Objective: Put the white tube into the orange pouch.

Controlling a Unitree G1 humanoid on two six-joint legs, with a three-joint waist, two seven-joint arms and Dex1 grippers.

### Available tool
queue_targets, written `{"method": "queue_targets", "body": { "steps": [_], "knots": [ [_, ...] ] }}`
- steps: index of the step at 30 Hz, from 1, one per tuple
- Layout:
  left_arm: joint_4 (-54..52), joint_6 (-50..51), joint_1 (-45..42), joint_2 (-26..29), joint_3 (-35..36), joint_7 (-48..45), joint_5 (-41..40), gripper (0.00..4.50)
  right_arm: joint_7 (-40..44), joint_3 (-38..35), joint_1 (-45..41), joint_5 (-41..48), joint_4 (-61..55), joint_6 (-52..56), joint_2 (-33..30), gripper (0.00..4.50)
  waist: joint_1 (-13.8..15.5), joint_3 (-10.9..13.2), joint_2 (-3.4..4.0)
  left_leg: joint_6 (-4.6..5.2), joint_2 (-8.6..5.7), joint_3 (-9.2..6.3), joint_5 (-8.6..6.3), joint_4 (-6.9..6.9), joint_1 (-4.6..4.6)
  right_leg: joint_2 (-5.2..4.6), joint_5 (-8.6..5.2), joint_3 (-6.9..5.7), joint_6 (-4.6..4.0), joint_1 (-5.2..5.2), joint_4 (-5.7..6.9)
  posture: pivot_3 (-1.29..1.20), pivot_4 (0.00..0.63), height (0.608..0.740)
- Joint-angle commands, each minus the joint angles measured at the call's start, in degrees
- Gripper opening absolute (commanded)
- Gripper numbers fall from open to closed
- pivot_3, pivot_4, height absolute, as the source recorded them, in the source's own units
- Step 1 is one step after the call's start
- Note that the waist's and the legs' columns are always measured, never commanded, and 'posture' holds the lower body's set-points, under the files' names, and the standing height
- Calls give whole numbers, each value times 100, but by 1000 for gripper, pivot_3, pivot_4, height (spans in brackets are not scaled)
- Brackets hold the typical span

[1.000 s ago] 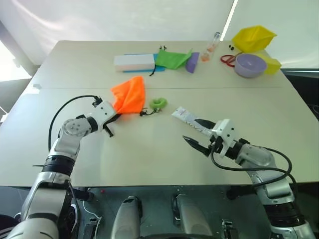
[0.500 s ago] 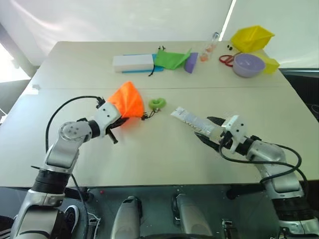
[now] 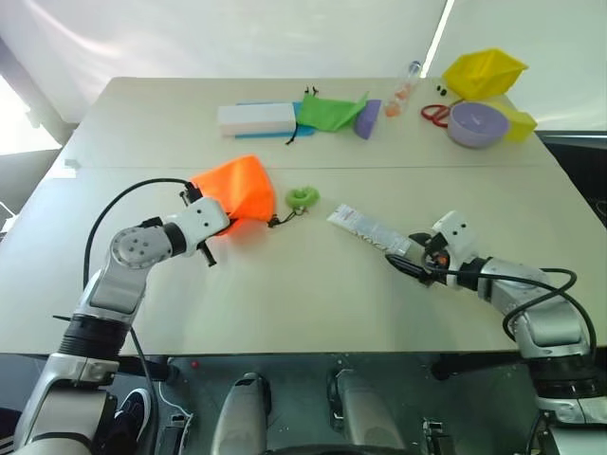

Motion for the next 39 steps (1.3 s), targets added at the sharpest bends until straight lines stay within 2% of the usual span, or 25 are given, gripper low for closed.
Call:
{"method": "queue_targets", "body": {
  "steps": [1, 6, 8, 12, 14, 17, 24, 28, 33, 39],
  "knots": [
    [-121, -81, 2, -38, 32, 64, -6, 53, 70, -16, -145, 59, 14, 12, -8, 3990, -6, 0, 0, 0, 0, 0, 0, 0, 1, 0, -1, 0, 1, 0, 2, 0, 150, 740],
    [-111, -82, 36, -53, 36, 86, -3, 53, 103, 3, -204, 48, 119, 11, 54, 3990, -2, 0, 0, 0, 0, 0, 0, 1, 2, 1, 0, 0, 1, 0, 4, 0, 150, 740],
    [-111, -86, 46, -62, 43, 100, -12, 0, 102, 18, -200, 39, 111, -1, 73, 3450, 1, 0, 0, 0, 0, 0, 0, 1, 1, 1, 0, 0, 1, 0, 3, 0, 150, 740],
    [-94, -112, 54, -76, 30, 122, 0, 0, 68, -26, -192, 93, 99, 104, 100, 3450, 0, 0, 0, 0, 0, 0, 0, 0, 1, 0, 0, 0, 1, 0, 3, 0, 150, 740],
    [-73, -142, 47, -82, 18, 129, 18, 0, 70, -16, -196, 68, 112, 51, 88, 2983, 0, 0, 0, 0, 0, 0, 0, 2, 1, 0, 0, 0, 1, 1, 3, 0, 150, 740],
    [-84, -141, 59, -91, 18, 107, 2, 0, 118, -22, -167, 100, 23, 11, 71, 1813, -3, 0, 0, 0, 0, 0, 0, 2, 1, 0, -1, 1, 3, 1, 4, 0, 150, 740],
    [-67, -148, 78, -93, 29, 95, -2, 0, 321, -79, -28, 250, -249, -214, 92, 1813, 0, 0, 0, 0, 0, 0, 0, -1, 1, 2, 0, 0, 1, 0, 4, 0, 150, 740],
    [-92, -128, 101, -114, 58, 100, -44, 0, 705, -94, 291, 692, -976, -54, 42, 1813, 3, 0, 0, 0, 0, 0, 0, -3, 1, 2, -1, 1, 1, -2, 4, 0, 150, 740],
    [-147, 19, 85, -159, 118, 89, -155, 0, 477, 670, 434, 670, -1795, 218, 408, 1813, -23, 0, 0, 0, 3, -1, 0, -2, 3, 4, -4, 1, 7, -2, 5, 0, 150, 740],
    [-449, 355, 149, -72, 194, -32, -344, 0, -85, 1404, -10, 94, -1227, 39, 1074, 1813, -11, 0, -1, -1, 2, -2, -1, 4, 3, 0, -2, 0, 3, -2, 5, 0, 150, 740]
  ]
}}
